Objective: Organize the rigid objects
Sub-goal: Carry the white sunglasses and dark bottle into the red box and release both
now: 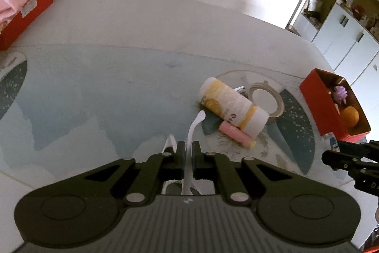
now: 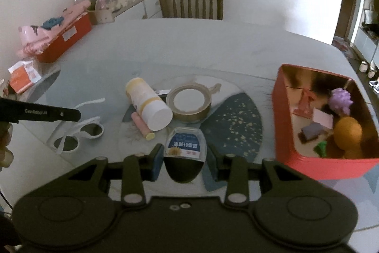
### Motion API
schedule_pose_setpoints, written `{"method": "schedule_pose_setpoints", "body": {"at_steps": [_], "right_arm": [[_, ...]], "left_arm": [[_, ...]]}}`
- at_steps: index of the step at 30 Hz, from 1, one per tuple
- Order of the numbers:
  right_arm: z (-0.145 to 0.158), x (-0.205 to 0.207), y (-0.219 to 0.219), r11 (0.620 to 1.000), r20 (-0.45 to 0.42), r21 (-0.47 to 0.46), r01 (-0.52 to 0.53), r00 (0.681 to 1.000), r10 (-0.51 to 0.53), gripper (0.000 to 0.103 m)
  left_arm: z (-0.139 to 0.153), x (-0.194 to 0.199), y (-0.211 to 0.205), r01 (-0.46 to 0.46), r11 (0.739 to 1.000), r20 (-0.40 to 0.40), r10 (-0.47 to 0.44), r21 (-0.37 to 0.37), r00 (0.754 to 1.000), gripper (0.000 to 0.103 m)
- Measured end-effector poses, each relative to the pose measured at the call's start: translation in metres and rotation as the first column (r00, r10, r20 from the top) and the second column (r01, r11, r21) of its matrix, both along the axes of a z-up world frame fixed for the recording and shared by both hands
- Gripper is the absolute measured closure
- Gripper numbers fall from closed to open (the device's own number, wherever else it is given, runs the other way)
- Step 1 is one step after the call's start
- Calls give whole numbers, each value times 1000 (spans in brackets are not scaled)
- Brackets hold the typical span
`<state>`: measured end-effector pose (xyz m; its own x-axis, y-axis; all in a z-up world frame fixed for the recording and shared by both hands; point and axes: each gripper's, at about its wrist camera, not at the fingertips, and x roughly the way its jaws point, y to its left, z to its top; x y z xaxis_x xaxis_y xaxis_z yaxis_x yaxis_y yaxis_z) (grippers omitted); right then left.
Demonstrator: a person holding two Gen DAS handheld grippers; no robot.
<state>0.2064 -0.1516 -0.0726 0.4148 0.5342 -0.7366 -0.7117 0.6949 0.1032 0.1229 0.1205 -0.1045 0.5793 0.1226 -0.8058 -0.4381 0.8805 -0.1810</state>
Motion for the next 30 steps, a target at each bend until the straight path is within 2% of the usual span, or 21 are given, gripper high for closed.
{"method": "schedule_pose_setpoints", "body": {"at_steps": [5, 17, 30], "right_arm": [[10, 2, -21, 999, 5, 21, 37, 999, -37, 65], [32, 25, -73, 992, 38, 49, 118, 992, -120, 65], [34, 69, -123, 985, 67, 46, 165, 983, -168, 65]], "left_arm": [[16, 1, -14, 32, 999, 3, -32, 28, 999, 98], [63, 23, -51, 92, 994, 68, -96, 60, 993, 98], [92, 96, -117, 199, 974, 134, -213, 109, 968, 98]]}}
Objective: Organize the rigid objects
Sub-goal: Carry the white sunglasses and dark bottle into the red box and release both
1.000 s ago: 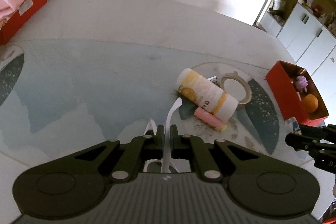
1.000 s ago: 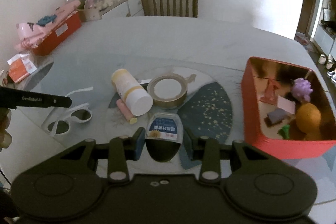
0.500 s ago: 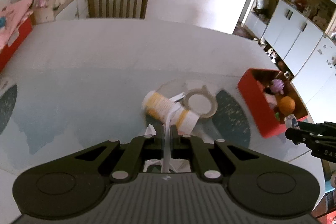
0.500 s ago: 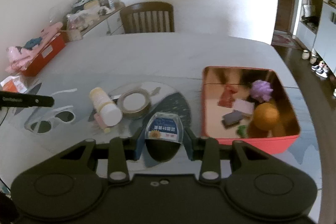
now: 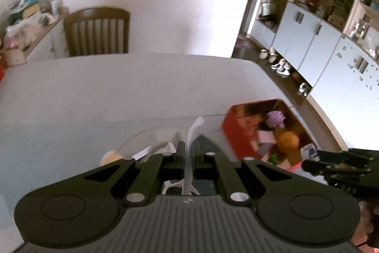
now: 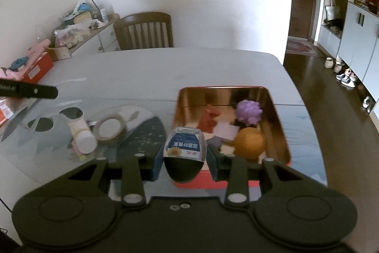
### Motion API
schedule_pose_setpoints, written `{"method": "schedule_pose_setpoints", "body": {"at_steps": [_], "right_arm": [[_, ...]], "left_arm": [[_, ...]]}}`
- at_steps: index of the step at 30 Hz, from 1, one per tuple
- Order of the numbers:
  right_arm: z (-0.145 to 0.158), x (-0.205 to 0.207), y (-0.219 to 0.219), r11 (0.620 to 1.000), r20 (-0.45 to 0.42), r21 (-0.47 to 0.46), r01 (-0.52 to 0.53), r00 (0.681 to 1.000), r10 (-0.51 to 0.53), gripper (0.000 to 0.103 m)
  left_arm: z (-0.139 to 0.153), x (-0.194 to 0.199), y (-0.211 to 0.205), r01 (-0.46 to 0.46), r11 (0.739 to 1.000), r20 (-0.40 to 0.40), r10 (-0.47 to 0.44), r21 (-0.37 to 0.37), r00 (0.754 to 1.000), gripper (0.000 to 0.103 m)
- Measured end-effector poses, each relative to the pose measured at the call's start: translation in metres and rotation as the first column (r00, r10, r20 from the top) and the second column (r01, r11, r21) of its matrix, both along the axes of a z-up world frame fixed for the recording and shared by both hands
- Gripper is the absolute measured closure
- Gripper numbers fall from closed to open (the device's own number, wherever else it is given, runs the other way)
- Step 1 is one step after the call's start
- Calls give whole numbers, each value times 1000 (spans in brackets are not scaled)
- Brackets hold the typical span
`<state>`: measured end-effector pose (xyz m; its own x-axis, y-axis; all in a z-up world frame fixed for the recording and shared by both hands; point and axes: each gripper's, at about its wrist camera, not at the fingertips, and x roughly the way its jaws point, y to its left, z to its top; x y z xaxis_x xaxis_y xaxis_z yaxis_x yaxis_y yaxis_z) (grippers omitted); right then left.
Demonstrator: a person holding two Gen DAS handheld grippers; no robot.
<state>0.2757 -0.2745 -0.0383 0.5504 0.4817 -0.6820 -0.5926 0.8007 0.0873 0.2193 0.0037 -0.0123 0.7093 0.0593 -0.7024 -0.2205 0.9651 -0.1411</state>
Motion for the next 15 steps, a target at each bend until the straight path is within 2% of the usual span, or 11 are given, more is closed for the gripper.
{"method": "schedule_pose_setpoints", "body": {"at_steps": [7, 15], "right_arm": [[-8, 26, -20, 1000, -7, -17, 9, 1000, -9, 65], [-16, 57, -34, 999, -6, -43, 7, 1000, -7, 65]], "left_arm": [[1, 53, -39, 65, 998, 23, -66, 5, 998, 98], [-12, 111, -77, 114, 993, 28, -114, -27, 993, 98]]}}
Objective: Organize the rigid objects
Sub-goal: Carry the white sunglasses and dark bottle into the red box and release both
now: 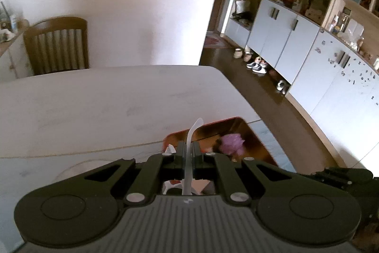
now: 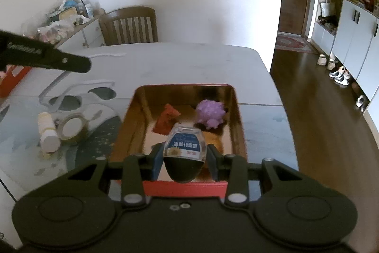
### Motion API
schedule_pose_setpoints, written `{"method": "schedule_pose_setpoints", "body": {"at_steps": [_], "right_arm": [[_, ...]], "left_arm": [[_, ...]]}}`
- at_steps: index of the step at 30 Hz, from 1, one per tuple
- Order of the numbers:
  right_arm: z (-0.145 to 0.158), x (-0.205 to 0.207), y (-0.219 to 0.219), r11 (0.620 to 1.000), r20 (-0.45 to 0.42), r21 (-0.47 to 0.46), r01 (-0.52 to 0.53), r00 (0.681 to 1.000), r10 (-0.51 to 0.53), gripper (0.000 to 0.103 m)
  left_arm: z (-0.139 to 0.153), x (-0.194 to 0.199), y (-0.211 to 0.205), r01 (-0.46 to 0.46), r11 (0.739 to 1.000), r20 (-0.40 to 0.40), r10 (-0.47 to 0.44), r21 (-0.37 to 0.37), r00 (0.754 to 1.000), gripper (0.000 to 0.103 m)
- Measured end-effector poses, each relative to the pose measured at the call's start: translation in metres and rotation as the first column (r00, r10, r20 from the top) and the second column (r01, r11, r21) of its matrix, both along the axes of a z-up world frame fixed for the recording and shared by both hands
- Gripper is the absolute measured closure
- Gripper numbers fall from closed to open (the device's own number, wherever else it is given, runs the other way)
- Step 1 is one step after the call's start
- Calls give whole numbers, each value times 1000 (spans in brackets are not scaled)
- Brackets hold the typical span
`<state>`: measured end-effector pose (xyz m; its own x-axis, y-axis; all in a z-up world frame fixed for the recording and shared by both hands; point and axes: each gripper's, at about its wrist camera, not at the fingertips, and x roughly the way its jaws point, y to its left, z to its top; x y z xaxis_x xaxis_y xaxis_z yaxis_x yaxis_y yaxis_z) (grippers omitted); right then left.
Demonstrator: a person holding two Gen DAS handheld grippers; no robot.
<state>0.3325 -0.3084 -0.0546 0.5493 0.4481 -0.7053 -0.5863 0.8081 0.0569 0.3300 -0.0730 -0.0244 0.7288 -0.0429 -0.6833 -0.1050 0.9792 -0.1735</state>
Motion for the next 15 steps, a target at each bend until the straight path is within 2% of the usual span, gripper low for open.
{"method": "schedule_pose_setpoints", "body": {"at_steps": [7, 15], "right_arm": [[-6, 31, -2, 1000, -2, -25, -17, 1000, 17, 65], [-21, 59, 13, 995, -5, -74, -65, 998, 64, 65]], "left_arm": [[-17, 44, -30, 44, 999, -15, -43, 22, 999, 98], [-44, 70, -39, 70, 997, -7, -70, -34, 998, 98]]}}
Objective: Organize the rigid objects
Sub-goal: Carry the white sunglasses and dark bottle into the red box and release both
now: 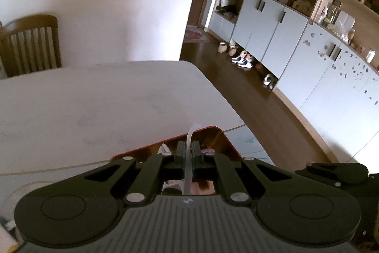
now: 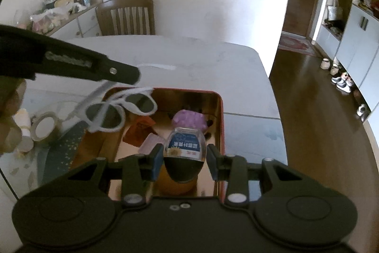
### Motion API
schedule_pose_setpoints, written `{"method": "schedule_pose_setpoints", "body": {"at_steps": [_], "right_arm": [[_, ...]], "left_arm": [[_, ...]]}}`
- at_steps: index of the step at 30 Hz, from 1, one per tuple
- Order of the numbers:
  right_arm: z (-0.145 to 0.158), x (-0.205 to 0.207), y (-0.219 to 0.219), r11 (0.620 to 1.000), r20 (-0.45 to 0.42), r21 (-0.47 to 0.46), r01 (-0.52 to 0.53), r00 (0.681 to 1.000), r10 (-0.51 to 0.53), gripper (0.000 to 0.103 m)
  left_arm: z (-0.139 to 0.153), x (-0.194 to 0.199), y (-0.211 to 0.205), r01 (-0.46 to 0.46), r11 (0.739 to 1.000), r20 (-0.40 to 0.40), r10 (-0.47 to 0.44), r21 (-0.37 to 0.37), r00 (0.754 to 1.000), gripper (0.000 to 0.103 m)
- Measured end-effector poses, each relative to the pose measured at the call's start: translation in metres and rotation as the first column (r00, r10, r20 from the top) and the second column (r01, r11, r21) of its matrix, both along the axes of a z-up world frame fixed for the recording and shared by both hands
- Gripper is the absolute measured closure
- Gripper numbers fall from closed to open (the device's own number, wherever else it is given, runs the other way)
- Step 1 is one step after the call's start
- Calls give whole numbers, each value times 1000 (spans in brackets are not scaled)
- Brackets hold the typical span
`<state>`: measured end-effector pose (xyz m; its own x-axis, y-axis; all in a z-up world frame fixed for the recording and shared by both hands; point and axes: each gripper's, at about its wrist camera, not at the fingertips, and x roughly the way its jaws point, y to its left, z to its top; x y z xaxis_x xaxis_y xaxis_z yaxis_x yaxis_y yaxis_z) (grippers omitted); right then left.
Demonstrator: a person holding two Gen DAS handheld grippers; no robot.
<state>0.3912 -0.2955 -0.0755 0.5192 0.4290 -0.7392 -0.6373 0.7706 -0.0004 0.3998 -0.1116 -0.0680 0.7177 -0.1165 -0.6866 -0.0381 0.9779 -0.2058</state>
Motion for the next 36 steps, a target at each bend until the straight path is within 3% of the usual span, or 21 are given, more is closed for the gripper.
{"method": "schedule_pose_setpoints", "body": {"at_steps": [7, 24, 36], "right_arm": [[-14, 15, 8, 998, -19, -52, -39, 999, 38, 65], [-13, 29, 15, 996, -61, -63, -68, 996, 64, 64], [-8, 26, 16, 997, -67, -58, -60, 996, 56, 56]], "left_arm": [[-27, 14, -1, 1, 1000, -33, -1, -7, 999, 98], [-64, 25, -10, 19, 999, -152, -15, 27, 988, 98], [-59, 23, -8, 19, 1000, -178, -17, 11, 984, 98]]}}
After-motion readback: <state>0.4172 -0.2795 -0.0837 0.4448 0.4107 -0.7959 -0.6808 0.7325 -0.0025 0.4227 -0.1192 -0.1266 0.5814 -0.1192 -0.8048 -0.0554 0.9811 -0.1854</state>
